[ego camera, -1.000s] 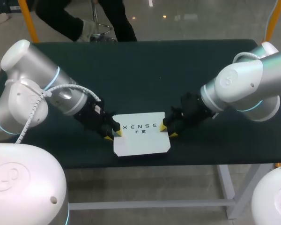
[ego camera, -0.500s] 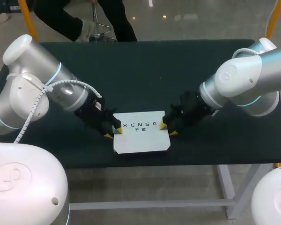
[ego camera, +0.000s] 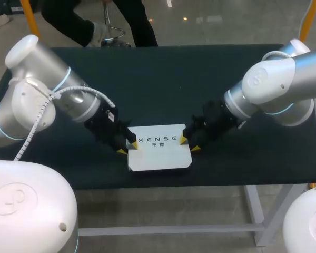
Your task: Assemble the packaging by folding the flat box into shape, placing the metal phone stand inside, and closing the box properly
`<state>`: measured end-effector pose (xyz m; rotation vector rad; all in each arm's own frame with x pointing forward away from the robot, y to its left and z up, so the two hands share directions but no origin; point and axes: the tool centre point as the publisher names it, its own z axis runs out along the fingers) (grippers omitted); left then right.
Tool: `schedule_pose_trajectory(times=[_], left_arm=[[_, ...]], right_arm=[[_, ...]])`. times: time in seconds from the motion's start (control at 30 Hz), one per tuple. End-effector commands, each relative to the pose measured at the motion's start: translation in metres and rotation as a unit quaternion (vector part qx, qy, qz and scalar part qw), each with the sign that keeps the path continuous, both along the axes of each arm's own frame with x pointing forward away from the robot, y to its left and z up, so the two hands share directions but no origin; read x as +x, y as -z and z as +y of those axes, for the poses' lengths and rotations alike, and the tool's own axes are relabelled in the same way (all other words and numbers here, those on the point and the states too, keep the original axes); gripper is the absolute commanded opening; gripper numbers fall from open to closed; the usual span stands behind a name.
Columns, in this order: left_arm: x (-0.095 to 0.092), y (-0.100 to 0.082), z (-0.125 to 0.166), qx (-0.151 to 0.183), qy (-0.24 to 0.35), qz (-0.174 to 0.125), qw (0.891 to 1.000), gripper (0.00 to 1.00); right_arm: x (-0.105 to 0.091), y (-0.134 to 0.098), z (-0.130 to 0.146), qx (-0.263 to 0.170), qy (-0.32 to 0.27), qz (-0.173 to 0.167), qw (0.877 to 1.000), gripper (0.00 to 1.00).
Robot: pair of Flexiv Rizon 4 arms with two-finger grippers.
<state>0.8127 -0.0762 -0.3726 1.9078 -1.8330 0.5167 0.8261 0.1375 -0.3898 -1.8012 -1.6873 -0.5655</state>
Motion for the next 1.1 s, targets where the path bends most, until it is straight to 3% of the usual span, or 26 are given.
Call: schedule_pose_trajectory(times=[0.03,1.1], left_arm=[[0.004,-0.002,-0.004,0.007,0.002,0.006,1.000,0.44],[0.010,-0.017,-0.006,0.015,-0.009,0.045,0.999,0.48]], right_arm=[[0.003,-0.004,0.001,-0.002,-0.003,0.005,1.000,0.53],[0.010,-0.015,-0.001,-0.007,-0.014,0.031,0.999,0.54]])
